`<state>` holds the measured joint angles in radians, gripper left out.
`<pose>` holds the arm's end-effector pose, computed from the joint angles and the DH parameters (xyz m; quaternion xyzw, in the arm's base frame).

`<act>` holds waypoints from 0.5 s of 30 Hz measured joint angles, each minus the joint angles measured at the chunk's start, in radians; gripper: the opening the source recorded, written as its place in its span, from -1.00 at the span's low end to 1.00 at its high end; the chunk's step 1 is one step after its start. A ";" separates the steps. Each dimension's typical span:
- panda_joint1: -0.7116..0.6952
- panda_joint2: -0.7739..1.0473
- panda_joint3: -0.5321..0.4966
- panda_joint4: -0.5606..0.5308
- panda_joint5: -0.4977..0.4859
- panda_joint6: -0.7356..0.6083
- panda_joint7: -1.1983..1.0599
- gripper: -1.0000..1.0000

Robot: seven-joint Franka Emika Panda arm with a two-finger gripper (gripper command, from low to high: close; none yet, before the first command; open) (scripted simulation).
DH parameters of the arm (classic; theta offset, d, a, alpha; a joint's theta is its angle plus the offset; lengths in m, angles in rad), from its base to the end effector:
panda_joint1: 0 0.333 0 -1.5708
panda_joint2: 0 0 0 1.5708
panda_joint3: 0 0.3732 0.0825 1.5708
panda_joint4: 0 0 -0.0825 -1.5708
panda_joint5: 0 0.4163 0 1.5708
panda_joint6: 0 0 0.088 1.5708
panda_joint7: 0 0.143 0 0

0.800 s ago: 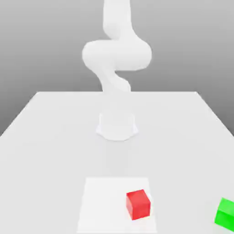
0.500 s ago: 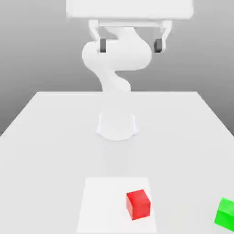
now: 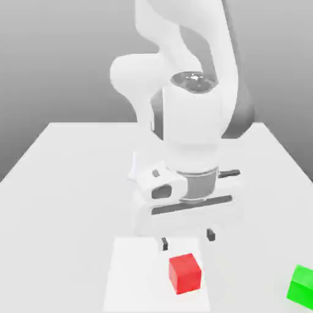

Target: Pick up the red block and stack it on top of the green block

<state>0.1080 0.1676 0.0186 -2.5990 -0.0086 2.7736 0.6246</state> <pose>0.4581 0.0589 0.1877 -0.9701 0.2427 -0.0033 0.0013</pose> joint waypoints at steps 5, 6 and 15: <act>0.001 0.141 -0.003 0.018 -0.010 0.117 0.006 -1.00; 0.001 0.141 -0.003 0.018 -0.011 0.117 0.007 -1.00; -0.007 0.027 0.007 0.000 -0.007 0.020 0.004 -1.00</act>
<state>0.1006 0.1948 0.0254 -2.5989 -0.0154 2.7935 0.6284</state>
